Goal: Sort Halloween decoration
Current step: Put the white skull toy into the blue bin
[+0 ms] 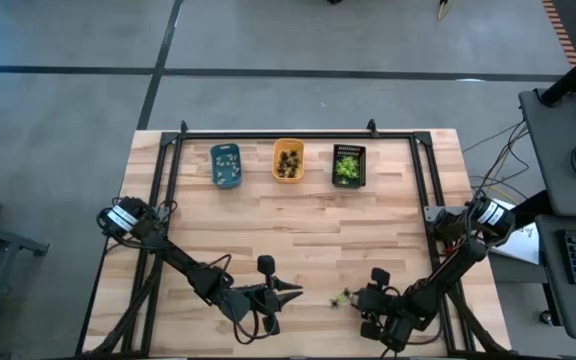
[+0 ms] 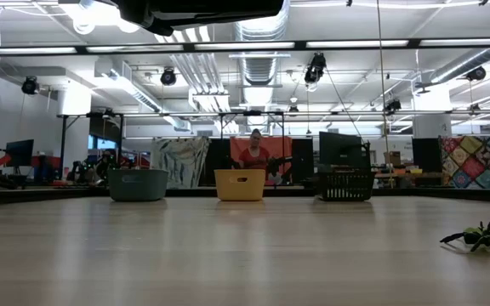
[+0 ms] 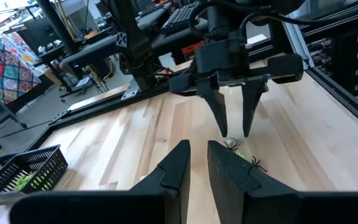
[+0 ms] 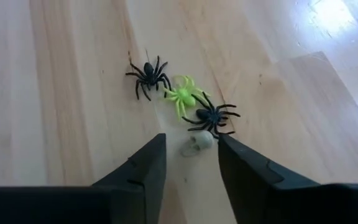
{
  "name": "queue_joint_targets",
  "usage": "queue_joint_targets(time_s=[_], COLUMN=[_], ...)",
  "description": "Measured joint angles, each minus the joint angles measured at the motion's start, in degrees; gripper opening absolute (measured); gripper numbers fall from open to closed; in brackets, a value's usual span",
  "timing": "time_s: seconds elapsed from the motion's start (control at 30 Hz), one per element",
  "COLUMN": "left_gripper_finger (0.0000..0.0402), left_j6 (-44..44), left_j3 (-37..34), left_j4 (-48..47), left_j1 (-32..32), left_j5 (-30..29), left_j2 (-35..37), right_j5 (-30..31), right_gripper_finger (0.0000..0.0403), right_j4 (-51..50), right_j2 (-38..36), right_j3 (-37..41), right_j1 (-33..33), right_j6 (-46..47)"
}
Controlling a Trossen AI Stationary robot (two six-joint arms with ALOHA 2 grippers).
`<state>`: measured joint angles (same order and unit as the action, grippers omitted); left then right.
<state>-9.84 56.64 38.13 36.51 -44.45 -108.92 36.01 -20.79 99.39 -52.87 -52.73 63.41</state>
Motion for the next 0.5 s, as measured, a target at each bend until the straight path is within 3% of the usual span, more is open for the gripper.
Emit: queue_joint_targets(time_s=[0.23, 0.5], left_gripper_finger=[0.0039, 0.0039], left_j6=[0.0, 0.0], left_j3=[0.0, 0.0], left_j4=[0.0, 0.0], left_j1=[-0.1, -0.2], left_j5=[0.0, 0.0], left_j2=[0.0, 0.0], right_j5=[0.0, -0.5], right_gripper_finger=[0.0165, 0.0143], right_j4=[0.1, 0.1], right_j2=[0.0, 0.0], right_j3=[0.0, 0.4], right_j1=[0.9, 1.3], right_j6=[-1.8, -2.9])
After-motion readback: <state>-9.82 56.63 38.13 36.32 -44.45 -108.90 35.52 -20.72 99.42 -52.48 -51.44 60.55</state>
